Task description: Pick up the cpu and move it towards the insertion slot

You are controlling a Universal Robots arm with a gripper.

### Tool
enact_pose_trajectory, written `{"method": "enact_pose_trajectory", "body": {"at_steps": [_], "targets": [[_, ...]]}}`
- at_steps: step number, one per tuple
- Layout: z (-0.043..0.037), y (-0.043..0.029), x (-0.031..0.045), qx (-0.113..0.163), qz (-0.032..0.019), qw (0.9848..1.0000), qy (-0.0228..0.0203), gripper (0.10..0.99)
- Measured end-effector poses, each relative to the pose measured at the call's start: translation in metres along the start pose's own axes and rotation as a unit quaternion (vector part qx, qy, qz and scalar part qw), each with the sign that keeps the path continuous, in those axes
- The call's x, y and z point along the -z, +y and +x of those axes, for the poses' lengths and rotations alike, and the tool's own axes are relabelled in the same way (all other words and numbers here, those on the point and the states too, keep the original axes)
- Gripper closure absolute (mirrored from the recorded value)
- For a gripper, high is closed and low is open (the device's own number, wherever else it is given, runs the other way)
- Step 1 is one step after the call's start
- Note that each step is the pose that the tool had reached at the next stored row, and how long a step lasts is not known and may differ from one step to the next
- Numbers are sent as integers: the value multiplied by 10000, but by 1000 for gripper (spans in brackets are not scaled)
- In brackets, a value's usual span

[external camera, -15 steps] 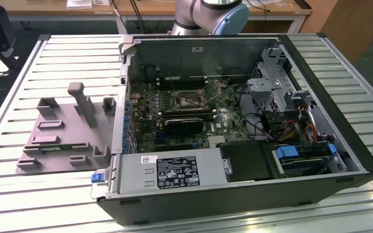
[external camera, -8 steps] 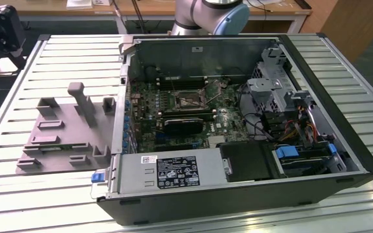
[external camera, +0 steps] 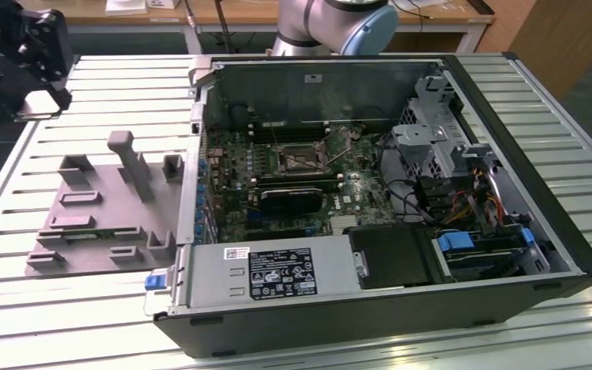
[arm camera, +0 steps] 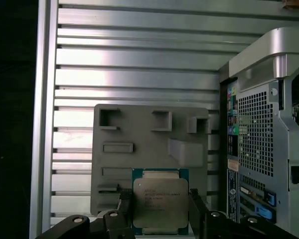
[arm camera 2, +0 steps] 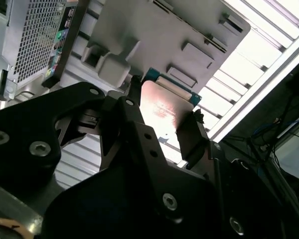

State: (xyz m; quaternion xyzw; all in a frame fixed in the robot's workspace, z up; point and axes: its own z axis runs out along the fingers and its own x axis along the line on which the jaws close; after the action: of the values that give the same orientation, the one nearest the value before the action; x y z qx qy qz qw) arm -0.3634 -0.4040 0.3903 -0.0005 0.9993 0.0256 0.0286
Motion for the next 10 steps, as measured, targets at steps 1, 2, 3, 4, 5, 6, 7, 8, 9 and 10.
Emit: {"method": "enact_pose_trajectory", "body": {"at_steps": [1,2,3,4,5,6,7,8,9,10], "targets": [[-45,0,-2,-1,0,10000,10,549],[-92,0,-6,-1,0,10000,19,549],[-139,0,-8,-2,0,10000,29,549],[-182,-1,-10,-2,0,10000,39,549],[-227,-1,-13,-2,0,10000,49,549],[-272,-1,-16,-3,0,10000,58,549],[-316,-1,-18,-4,0,10000,68,549],[-362,-1,-20,-4,0,10000,79,549],[-411,-1,-24,-5,0,10000,92,549],[-456,-1,-26,-5,0,9999,103,549]]}}
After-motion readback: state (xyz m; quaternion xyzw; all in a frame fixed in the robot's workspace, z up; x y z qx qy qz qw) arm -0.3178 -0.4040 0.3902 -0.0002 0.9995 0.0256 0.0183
